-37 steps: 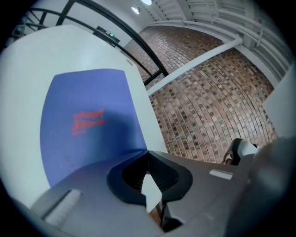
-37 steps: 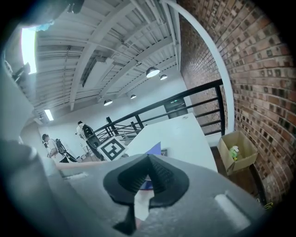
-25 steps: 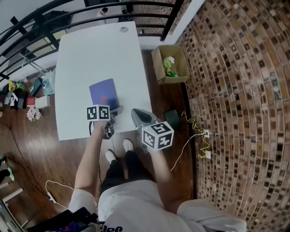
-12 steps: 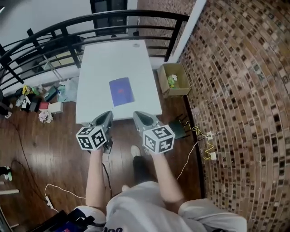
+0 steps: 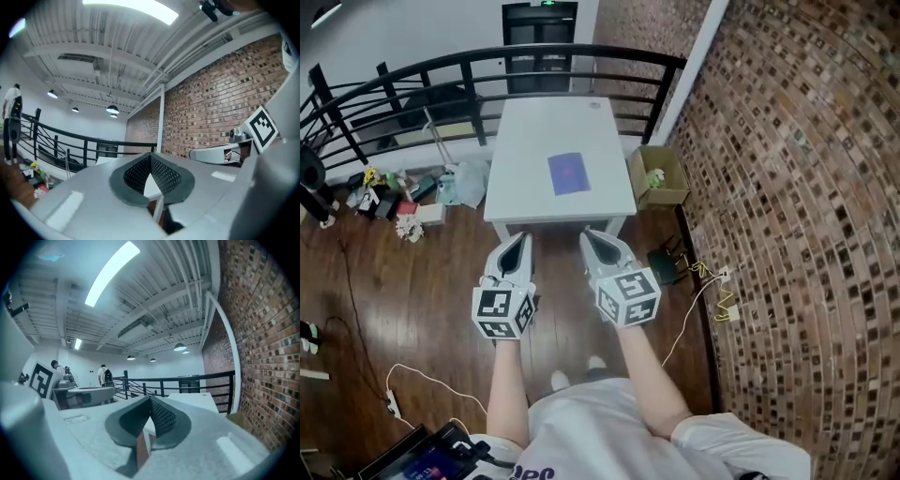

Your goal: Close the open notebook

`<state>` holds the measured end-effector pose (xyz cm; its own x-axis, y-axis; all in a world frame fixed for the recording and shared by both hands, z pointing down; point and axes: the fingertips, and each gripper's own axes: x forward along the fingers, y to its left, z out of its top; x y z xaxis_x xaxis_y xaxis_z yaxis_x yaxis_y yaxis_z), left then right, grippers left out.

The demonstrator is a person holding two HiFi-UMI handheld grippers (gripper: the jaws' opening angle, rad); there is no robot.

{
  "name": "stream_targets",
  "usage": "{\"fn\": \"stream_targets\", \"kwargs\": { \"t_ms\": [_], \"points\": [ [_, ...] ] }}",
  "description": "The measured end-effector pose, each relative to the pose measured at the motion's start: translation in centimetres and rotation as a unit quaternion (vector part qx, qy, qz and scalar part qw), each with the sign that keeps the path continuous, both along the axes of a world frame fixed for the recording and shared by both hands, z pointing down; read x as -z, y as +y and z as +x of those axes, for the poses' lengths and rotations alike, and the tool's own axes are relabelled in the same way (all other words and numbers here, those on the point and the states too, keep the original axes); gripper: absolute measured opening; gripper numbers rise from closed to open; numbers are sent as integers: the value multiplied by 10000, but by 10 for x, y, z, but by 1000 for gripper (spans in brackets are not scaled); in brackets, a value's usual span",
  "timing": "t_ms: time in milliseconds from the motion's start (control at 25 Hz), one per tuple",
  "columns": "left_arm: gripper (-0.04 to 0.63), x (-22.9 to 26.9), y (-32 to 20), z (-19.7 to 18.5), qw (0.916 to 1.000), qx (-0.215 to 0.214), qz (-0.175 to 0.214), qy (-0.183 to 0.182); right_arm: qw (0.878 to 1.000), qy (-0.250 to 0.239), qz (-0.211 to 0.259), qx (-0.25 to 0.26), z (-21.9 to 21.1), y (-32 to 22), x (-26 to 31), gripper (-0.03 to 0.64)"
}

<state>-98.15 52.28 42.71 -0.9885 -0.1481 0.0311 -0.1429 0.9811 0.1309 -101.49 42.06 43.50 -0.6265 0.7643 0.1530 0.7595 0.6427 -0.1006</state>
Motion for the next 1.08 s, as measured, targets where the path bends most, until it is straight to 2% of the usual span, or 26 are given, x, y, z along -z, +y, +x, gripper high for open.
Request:
{"fn": "stream_targets", "kwargs": {
  "t_ms": [160,400,840,1080],
  "points": [
    [17,27,-6,16,9990,263,-184,-318,9988,-460,4,-144,7,-8,29,-11],
    [17,52,-27,23,9971,337,-377,-570,9976,-684,38,-92,18,-22,49,-11],
    [17,51,-78,12,9972,330,-393,-550,9972,-735,4,-151,12,-74,49,-11],
    [17,50,-88,7,9973,325,-375,-533,9969,-764,-35,-181,5,-86,50,-11]
  ]
}}
